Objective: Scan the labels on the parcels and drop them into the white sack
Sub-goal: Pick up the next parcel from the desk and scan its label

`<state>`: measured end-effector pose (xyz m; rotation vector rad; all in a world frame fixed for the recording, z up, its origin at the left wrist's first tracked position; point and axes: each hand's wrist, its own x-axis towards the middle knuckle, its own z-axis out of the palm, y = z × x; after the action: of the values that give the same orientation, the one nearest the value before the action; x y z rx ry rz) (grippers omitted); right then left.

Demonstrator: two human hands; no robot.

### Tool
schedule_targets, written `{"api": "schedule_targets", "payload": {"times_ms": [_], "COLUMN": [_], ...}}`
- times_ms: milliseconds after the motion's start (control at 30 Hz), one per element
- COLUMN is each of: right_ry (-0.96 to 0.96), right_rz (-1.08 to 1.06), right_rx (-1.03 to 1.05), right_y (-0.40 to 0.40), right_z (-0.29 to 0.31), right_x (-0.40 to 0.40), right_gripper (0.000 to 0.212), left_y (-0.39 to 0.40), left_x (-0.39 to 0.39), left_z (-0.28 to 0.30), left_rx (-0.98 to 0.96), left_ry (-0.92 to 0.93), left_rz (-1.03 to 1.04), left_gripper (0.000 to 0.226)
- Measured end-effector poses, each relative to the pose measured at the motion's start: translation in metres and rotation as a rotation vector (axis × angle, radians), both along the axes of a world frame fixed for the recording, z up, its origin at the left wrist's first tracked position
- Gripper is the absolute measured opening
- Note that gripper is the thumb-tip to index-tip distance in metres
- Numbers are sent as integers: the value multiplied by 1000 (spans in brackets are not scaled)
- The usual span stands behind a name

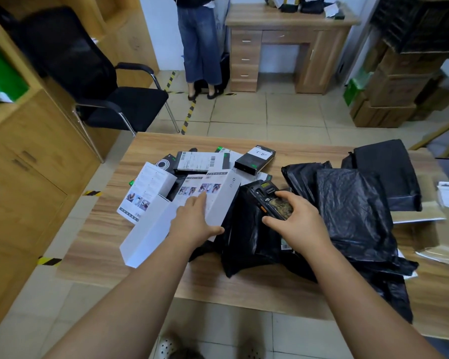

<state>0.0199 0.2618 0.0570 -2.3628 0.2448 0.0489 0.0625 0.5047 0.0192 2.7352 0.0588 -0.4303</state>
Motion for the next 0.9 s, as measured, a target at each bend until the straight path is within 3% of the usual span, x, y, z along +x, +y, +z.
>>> {"api": "schedule_targets", "payload": {"times_ms": [100, 333, 433, 667, 900], "right_ry": [-5, -23, -22, -23, -110], "right_rz": [-3, -12, -7, 10, 10], "right_rx": [2, 23, 35, 25, 61], "right_y": [-4, -9, -10, -16, -19], "right_z": [-2, 2, 4, 9, 37], "right_x": [0, 3, 4, 2, 2], "right_gripper": [65, 65, 65, 66, 66], "left_y": [-2, -1, 2, 8, 2], "left_x": [1, 11, 15, 18, 15], "left_z": [2, 28, 32, 33, 58], "left_rx": [-38, -417, -429, -372, -623], "left_ry": [-27, -139, -130, -50, -153], "left_rz": [5, 245, 269, 281, 306], "left_gripper": [97, 54, 43, 48, 49]}}
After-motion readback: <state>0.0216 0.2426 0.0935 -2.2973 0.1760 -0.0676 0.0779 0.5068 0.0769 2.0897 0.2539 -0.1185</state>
